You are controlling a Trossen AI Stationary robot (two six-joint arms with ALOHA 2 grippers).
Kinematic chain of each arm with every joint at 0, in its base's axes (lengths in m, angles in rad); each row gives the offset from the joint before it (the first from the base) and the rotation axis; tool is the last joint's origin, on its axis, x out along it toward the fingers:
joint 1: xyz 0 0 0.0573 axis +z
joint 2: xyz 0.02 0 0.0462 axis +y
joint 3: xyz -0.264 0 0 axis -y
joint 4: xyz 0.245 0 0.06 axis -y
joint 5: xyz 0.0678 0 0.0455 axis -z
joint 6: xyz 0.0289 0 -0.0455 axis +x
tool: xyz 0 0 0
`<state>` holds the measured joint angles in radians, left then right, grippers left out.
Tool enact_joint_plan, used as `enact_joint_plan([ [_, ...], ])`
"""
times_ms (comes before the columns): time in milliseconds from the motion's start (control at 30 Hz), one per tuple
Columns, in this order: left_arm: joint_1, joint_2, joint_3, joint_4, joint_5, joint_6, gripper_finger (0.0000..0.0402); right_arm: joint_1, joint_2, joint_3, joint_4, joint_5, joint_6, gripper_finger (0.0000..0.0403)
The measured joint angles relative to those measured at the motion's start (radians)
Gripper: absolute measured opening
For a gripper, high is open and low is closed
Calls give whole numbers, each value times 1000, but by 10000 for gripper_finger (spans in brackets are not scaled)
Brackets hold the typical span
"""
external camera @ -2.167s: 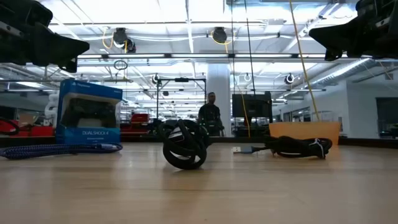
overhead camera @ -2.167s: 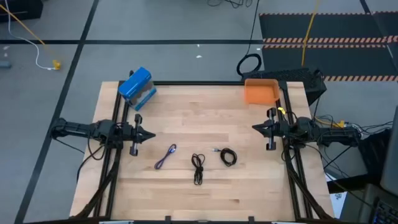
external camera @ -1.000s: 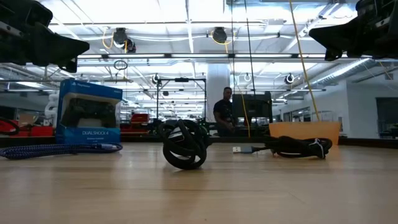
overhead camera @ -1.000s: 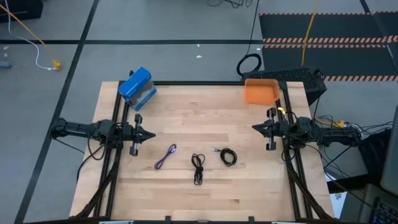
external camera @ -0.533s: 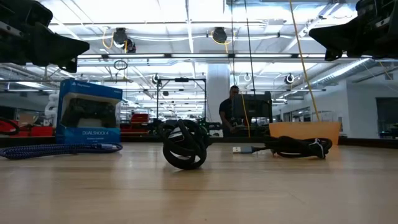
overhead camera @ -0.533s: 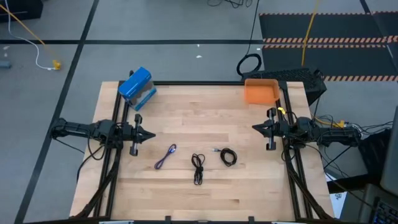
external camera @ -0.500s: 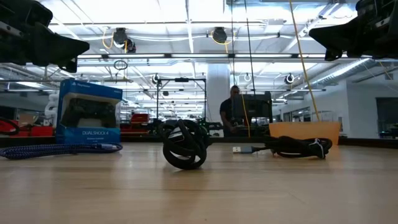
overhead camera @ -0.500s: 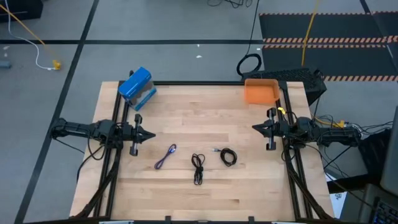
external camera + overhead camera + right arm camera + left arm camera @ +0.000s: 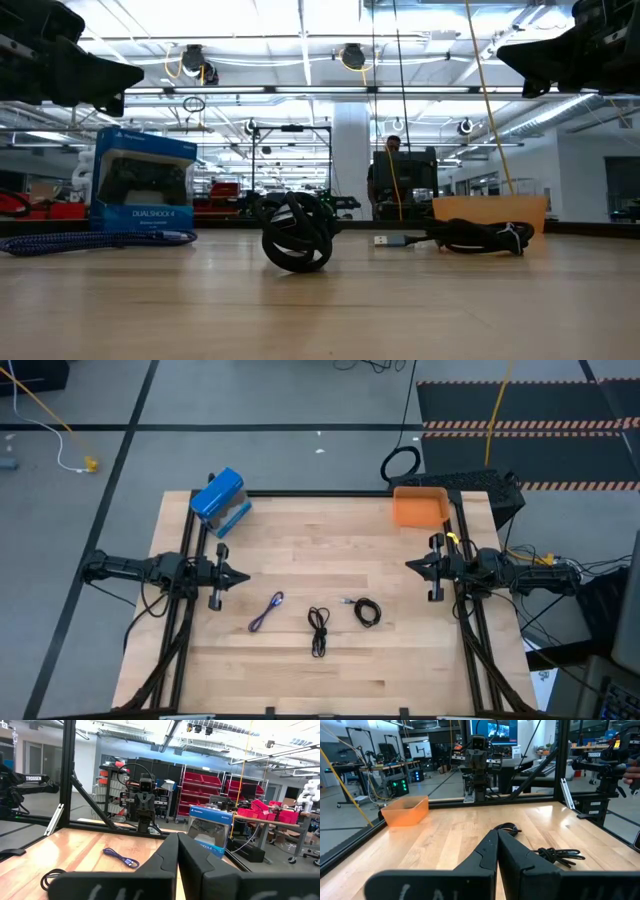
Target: Pick and place USB-C Cables
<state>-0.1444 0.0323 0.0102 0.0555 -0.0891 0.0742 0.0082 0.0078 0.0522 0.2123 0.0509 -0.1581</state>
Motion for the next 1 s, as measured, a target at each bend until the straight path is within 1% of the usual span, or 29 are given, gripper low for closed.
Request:
enact_joint_plan([
  [367, 0, 0, 0, 0, 0, 0, 10, 0, 0, 0, 24, 5, -1, 2],
  [500, 0, 0, 0, 0, 0, 0, 10, 0, 0, 2, 69, 32, 38, 2],
  [567, 0, 0, 0, 0, 0, 0, 10, 0, 1, 19, 52, 30, 42, 1],
  [667, 0, 0, 0, 0, 0, 0, 10, 0, 16, 90, -2, 27, 61, 1],
  [767, 0, 0, 0, 0, 0, 0, 10, 0, 56, 195, -109, 27, 87, 0],
  [1000, 0, 0, 0, 0, 0, 31, 10, 0, 221, 464, -337, 27, 167, 0],
])
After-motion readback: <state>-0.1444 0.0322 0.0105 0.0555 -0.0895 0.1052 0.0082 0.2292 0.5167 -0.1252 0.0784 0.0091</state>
